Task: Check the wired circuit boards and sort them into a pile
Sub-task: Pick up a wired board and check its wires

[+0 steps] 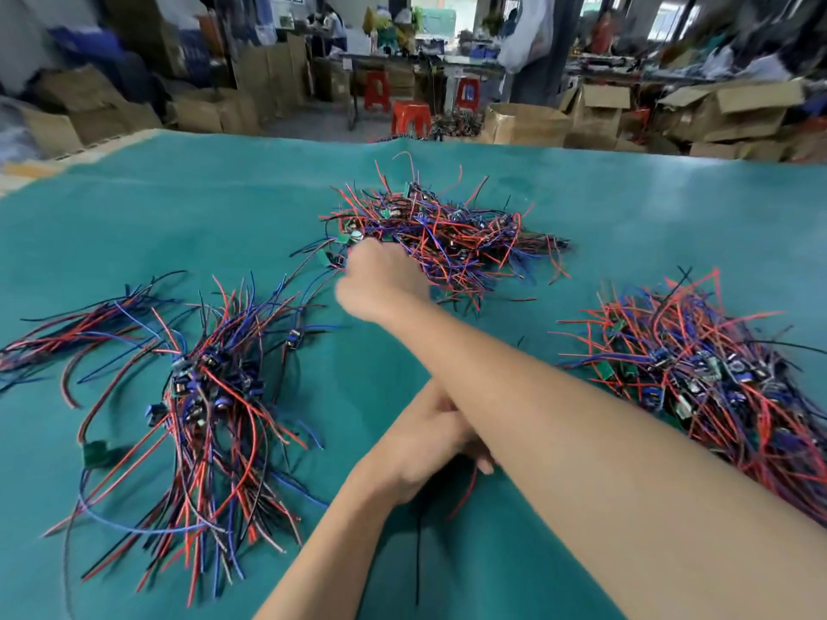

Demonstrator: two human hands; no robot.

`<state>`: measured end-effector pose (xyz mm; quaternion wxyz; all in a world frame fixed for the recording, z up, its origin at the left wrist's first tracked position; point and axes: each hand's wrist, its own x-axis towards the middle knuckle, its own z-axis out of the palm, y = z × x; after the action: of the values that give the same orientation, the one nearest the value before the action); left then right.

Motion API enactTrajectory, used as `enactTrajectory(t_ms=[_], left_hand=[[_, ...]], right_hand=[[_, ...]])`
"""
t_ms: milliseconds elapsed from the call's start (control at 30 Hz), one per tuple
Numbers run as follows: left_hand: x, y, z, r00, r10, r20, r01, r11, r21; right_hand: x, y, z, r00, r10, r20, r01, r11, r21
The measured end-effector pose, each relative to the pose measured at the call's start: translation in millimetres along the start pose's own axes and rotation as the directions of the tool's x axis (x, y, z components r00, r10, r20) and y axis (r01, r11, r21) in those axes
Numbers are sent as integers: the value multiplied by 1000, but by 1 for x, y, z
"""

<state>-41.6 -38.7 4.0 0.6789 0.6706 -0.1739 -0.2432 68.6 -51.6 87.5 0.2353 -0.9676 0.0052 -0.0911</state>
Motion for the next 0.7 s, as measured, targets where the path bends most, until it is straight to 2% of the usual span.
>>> enactTrajectory(t_ms=[100,167,367,533,700], left_hand=[[-7,12,5,991,61,117,-48,992,-116],[-9,16,6,988,75,133,-56,989,-140],[-10,16,4,990,72,117,-53,986,-159],[-9,16,2,995,57,76,-39,976,-213],[-4,17,2,999,4,-50,-25,905,-424]], right_hand=[[11,61,-3,996,44,-81,-58,981,-186],[12,88,-1,997,33,-75,-51,964,-261],[8,104,-4,992,-20,-125,-9,975,-224],[6,115,-26,978,105,-179,-87,991,105],[-31,133,-49,968,231,-94,-164,874,458]])
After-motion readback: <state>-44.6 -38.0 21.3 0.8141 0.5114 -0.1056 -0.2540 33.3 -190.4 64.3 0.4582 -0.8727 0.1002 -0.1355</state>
